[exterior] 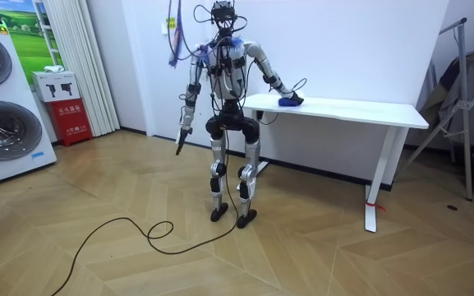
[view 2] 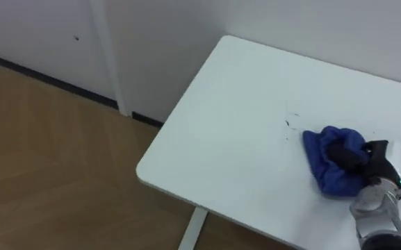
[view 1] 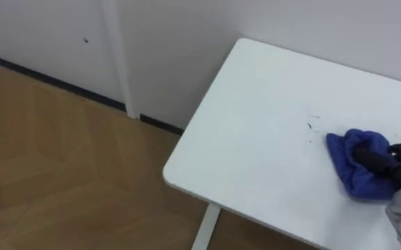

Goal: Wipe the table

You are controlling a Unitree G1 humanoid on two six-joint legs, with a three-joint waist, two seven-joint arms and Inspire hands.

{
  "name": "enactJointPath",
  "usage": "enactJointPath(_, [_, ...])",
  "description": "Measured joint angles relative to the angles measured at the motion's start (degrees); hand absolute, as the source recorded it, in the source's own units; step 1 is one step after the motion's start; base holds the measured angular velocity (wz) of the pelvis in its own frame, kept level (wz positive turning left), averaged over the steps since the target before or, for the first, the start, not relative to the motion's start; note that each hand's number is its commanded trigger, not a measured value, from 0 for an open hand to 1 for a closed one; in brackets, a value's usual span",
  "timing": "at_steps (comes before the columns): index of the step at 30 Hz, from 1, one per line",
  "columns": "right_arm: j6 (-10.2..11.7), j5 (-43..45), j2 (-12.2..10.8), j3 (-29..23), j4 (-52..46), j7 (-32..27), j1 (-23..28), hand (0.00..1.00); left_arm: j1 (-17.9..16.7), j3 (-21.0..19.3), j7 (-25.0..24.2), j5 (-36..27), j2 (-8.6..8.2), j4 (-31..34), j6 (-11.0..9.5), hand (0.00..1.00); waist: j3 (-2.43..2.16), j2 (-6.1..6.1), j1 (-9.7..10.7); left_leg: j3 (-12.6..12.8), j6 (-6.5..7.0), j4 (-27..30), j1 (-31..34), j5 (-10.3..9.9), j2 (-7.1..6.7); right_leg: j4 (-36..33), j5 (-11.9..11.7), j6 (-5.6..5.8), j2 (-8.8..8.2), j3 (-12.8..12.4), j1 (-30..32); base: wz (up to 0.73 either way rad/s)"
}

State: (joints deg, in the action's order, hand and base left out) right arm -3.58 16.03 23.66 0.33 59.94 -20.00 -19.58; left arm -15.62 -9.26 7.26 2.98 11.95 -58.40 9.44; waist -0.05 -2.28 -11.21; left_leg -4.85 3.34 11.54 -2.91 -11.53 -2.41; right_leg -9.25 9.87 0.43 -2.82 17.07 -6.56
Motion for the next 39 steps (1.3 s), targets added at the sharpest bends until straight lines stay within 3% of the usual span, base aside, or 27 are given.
enactJointPath(2, [-2.43,0.48,-1.77,4.35,-0.2,0.22,-4.84,1.0,2.0,2.21,-0.04,0.01,-0.05,-0.1,-0.05,0.0,-0.03,0.09,-1.83,2.18,-0.61,0.26,2.07,0.27,0.88,-1.38,-0.68,-1.0,0.58,-1.98,3.49,-0.54])
enactJointPath(4, [-3.24,2.56,-3.23,8.08,0.02,1.01,-9.61,1.0,3.11,4.04,-0.05,-0.51,-0.08,-0.23,0.01,0.0,0.03,0.39,-2.35,3.05,-1.03,0.8,4.12,0.62,1.51,-1.42,-1.52,-1.59,1.1,-2.45,5.7,-0.33])
enactJointPath(6, [-3.2,2.49,-3.92,11.98,0.89,1.65,-13.9,1.0,4.74,5.94,-0.19,-2.33,-0.09,-0.46,-0.07,0.0,0.27,0.74,-3.67,3.11,-1.37,1.53,5.97,0.87,1.79,-1.41,-1.98,-2.07,1.43,-2.26,7.32,-0.02])
enactJointPath(7, [-2.1,2.47,-3.88,13.03,2.6,1.95,-16.29,1.0,5.16,6.98,-0.59,-3.21,-0.12,-0.43,-0.31,0.0,0.57,1.26,-4.14,2.87,-1.49,2.08,6.88,1.04,1.75,-1.39,-2.14,-2.23,1.49,-1.73,8.09,0.22])
enactJointPath(10, [-0.88,2.61,-3.46,11.52,3.05,1.0,-17.87,1.0,3.42,7.26,-0.62,-3.47,0.09,0.64,-0.24,0.0,0.5,1.62,-5.25,1.92,-1.64,1.15,8.61,2.31,1.69,-1.46,-2.18,-2.31,1.19,-0.67,9.97,0.25])
enactJointPath(12, [0.23,2.54,-2.77,10.72,3.18,0.14,-17.34,1.0,1.3,7.16,-0.48,-3.46,0.08,0.65,0.07,0.0,0.49,1.6,-5.1,1.38,-1.64,0.86,8.91,2.48,1.67,-1.41,-2.18,-2.31,0.88,0.03,10.13,0.21])
enactJointPath(14, [2.43,2.38,-1.31,8.8,3.78,-0.59,-14.84,1.0,-0.28,7.03,-0.53,-3.45,0.08,0.66,0.5,0.0,0.45,1.37,-3.65,-0.49,-1.65,0.86,8.82,2.48,1.43,-0.86,-2.16,-2.29,0.71,1.92,9.0,0.47])
enactJointPath(18, [5.17,2.28,-1.15,3.62,4.04,-2.39,-9.13,1.0,-1.67,6.56,-0.52,-3.41,0.28,0.67,0.48,0.0,0.45,0.2,-1.62,-1.77,-1.64,0.55,7.54,2.47,0.98,-0.04,-1.78,-1.7,0.5,3.16,6.8,0.32])
enactJointPath(19, [6.15,2.43,-1.23,1.58,4.02,-3.14,-6.46,1.0,-1.66,5.39,-0.49,-3.41,0.14,0.71,0.32,0.0,0.2,-0.44,-0.62,-1.76,-1.57,0.39,7.01,2.43,0.72,0.65,-1.46,-1.25,0.34,3.72,5.79,0.38])
enactJointPath(21, [6.54,2.01,-1.25,-0.98,4.03,-3.61,-2.21,1.0,-1.54,4.74,-0.02,-3.35,0.07,1.35,0.16,0.0,-0.24,-1.12,0.66,-1.82,-1.21,0.19,5.59,2.15,0.43,0.85,-1.13,-0.81,0.35,3.67,4.24,0.14])
enactJointPath(25, [6.64,1.85,-1.21,-3.86,3.88,-4.71,1.56,1.0,-0.69,4.83,0.17,-3.19,0.03,1.6,-0.66,0.0,-0.51,-1.29,1.84,-1.4,-0.83,0.46,5.02,1.69,0.28,0.51,-1.13,-0.79,0.26,2.98,3.11,-0.12])
enactJointPath(27, [6.28,2.36,-1.3,-3.98,3.29,-4.91,1.15,1.0,-0.14,5.26,0.91,-3.25,-0.05,2.27,-0.79,0.0,-0.49,-0.95,2.14,-0.61,-0.75,0.74,5.04,1.64,0.23,0.45,-1.16,-0.75,0.02,2.99,3.25,-0.22])
enactJointPath(30, [3.67,2.42,-1.48,-2.36,1.96,-4.94,-0.7,1.0,1.49,6.04,1.33,-3.38,-0.06,2.33,-0.76,0.0,-0.23,0.21,1.11,1.23,-0.67,1.0,4.8,1.59,0.68,-0.31,-1.42,-0.88,0.1,1.64,3.99,-0.38])
enactJointPath(32, [0.24,2.59,-1.71,1.23,1.84,-4.4,-5.3,1.0,2.22,7.33,1.14,-3.29,-0.41,1.86,-0.89,0.0,-0.14,1.25,-0.66,3.63,-0.79,1.09,5.28,1.44,1.37,-1.35,-1.87,-1.43,0.47,-0.57,5.97,-0.62])
enactJointPath(33, [-0.27,2.61,-1.8,2.67,1.83,-4.05,-6.49,1.0,2.48,7.32,1.1,-3.24,-0.47,1.39,-1.04,0.0,0.11,1.6,-1.01,4.15,-0.85,1.03,5.46,1.47,1.54,-1.59,-1.96,-1.56,0.57,-1.04,6.55,-0.63])
enactJointPath(35, [-1.56,4.16,-3.1,8.05,1.61,-2.44,-11.23,1.0,2.73,7.41,0.94,-3.64,-0.48,0.95,-0.9,0.0,0.14,1.45,-3.02,6.23,-1.3,0.66,6.42,1.71,2.41,-1.55,-2.62,-2.28,1.33,-2.85,8.53,-0.47])
enactJointPath(39, [-0.93,4.67,-4.22,13.61,2.18,-0.54,-18.08,1.0,4.0,8.49,0.0,-3.62,-0.48,1.09,-1.15,0.0,0.78,1.16,-5.52,6.2,-2.21,1.11,8.96,2.38,2.66,-1.35,-3.13,-3.07,1.65,-2.81,11.67,-0.02])
